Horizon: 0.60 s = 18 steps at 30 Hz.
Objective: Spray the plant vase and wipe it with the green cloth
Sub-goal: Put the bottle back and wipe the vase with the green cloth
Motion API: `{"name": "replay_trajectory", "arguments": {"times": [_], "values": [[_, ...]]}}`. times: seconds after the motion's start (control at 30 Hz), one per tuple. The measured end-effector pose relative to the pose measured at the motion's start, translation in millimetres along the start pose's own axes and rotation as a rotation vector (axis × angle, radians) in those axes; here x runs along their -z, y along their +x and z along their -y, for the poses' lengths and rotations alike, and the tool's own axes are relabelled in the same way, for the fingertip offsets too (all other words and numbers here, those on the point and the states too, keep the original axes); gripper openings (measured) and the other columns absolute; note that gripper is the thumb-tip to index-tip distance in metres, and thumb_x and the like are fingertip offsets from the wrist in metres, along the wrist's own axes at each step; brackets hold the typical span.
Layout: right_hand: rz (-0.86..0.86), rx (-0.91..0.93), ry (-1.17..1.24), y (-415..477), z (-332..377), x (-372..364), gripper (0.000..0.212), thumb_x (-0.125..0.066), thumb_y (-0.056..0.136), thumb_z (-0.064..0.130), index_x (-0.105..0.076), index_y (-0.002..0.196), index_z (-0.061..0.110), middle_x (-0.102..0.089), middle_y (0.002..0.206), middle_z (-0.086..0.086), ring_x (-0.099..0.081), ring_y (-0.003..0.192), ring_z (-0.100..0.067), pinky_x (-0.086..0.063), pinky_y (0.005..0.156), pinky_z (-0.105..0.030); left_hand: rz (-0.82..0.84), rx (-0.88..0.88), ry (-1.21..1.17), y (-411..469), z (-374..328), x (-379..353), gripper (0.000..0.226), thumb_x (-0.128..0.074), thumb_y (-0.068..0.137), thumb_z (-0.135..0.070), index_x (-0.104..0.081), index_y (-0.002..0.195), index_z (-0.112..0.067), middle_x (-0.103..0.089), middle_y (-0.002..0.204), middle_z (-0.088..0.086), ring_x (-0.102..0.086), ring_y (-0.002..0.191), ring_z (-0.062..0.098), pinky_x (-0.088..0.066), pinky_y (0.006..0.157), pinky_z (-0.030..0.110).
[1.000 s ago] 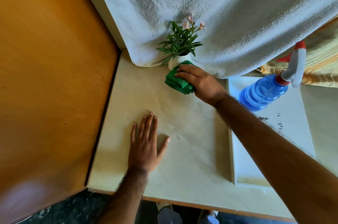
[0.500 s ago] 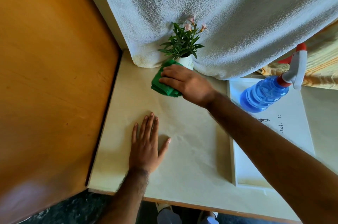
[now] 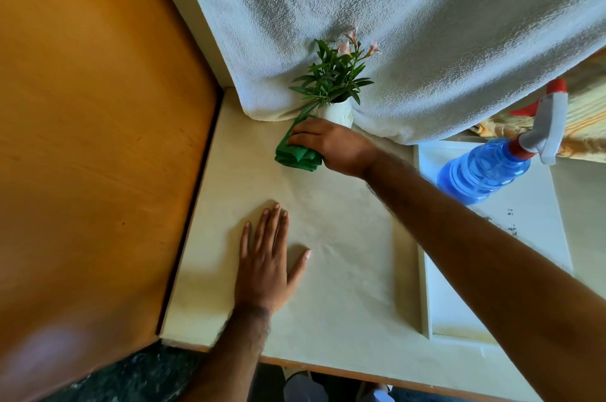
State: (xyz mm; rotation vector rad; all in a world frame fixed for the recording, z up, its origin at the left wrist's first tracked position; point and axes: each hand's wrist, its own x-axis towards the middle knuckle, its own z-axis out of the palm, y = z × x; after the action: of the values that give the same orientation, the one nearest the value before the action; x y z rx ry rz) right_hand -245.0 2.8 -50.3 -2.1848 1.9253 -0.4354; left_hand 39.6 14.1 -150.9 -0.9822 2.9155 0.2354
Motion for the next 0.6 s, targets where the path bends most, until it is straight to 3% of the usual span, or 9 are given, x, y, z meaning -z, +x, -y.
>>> {"name": "replay_trajectory", "arguments": {"times": [0.1,0.23,0.37,0.53,0.6], "values": [[-0.08,-0.028,0.013,-1,5,2,0.048,-0.055,0.083,-0.017,-0.063,0.129,-0.003,-0.06,0.133,-0.027,-0.057,0.124,-0.042,-0.046,0.107,-0.045,-0.008,-0.002,0.005,0,0,-1,0.088,-0.025,0.101,-0.072,-0.017,0.167,-0.014,-0.019,0.175,0.01,-0.021,0.161,0.029,-0.031,0.126,0.059],[-0.203,0.087,-0.108,1,-2,11,0.036,-0.044,0.095,0.006,-0.069,0.12,-0.004,-0.068,0.123,-0.026,-0.065,0.114,-0.042,-0.053,0.1,-0.048,-0.024,-0.007,0.015,0,1,-1,0.088,-0.026,0.101,-0.072,-0.017,0.166,-0.014,-0.018,0.175,0.01,-0.02,0.162,0.029,-0.03,0.127,0.058],[-0.155,0.137,-0.144,1,-10,5,0.029,-0.064,0.089,-0.008,-0.07,0.117,-0.004,-0.07,0.119,-0.026,-0.065,0.112,-0.044,-0.052,0.098,-0.053,-0.04,-0.011,0.015,0,0,-2,0.088,-0.026,0.101,-0.072,-0.019,0.166,-0.013,-0.021,0.175,0.01,-0.023,0.161,0.03,-0.033,0.126,0.059],[-0.122,0.112,-0.057,4,-7,-11,0.031,-0.064,0.084,-0.012,-0.07,0.113,-0.006,-0.069,0.113,-0.028,-0.064,0.106,-0.047,-0.053,0.095,-0.053,-0.064,-0.009,0.017,0,0,-4,0.087,-0.027,0.101,-0.071,-0.02,0.166,-0.013,-0.021,0.175,0.009,-0.021,0.161,0.028,-0.032,0.126,0.058],[-0.071,0.062,-0.006,4,-5,-21,0.036,-0.062,0.084,-0.015,-0.068,0.119,-0.006,-0.066,0.12,-0.028,-0.061,0.112,-0.047,-0.05,0.099,-0.052,-0.063,-0.009,0.019,0,1,-4,0.087,-0.026,0.101,-0.071,-0.019,0.166,-0.014,-0.021,0.175,0.009,-0.021,0.161,0.028,-0.032,0.126,0.058]]}}
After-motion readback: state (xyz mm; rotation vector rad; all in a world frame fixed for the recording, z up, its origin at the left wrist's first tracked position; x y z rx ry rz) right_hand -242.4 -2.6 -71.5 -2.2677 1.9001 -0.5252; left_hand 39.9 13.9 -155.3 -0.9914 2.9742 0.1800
